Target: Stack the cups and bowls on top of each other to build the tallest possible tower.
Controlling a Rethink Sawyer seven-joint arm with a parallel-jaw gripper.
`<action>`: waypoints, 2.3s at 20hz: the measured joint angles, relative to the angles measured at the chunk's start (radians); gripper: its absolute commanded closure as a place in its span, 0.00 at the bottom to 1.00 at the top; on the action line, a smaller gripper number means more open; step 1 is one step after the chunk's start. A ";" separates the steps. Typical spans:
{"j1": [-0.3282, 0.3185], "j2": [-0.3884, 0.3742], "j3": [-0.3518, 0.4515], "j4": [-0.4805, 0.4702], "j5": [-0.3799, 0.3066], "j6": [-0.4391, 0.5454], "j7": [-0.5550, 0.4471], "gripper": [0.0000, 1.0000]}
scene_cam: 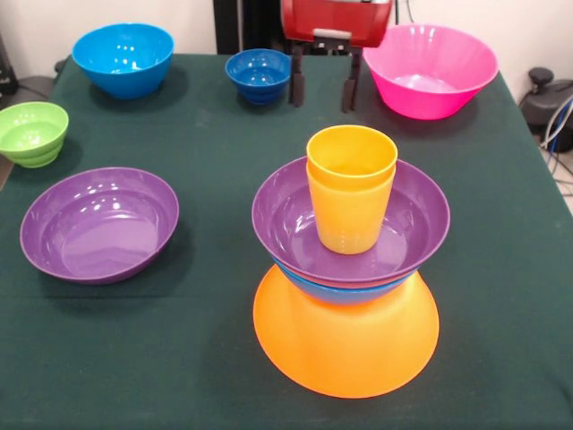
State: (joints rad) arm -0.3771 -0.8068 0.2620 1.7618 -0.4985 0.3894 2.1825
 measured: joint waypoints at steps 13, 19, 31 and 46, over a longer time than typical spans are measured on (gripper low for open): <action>-0.035 0.028 -0.089 0.132 -0.072 -0.028 0.000 0.00; -0.029 0.028 -0.149 0.174 -0.084 -0.041 0.000 0.00; 0.023 0.080 -0.282 0.245 -0.083 -0.209 0.000 0.00; 0.009 0.180 -0.293 0.334 -0.028 -0.271 0.001 0.00</action>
State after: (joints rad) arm -0.3681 -0.6271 -0.0309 2.0962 -0.5265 0.1181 2.1831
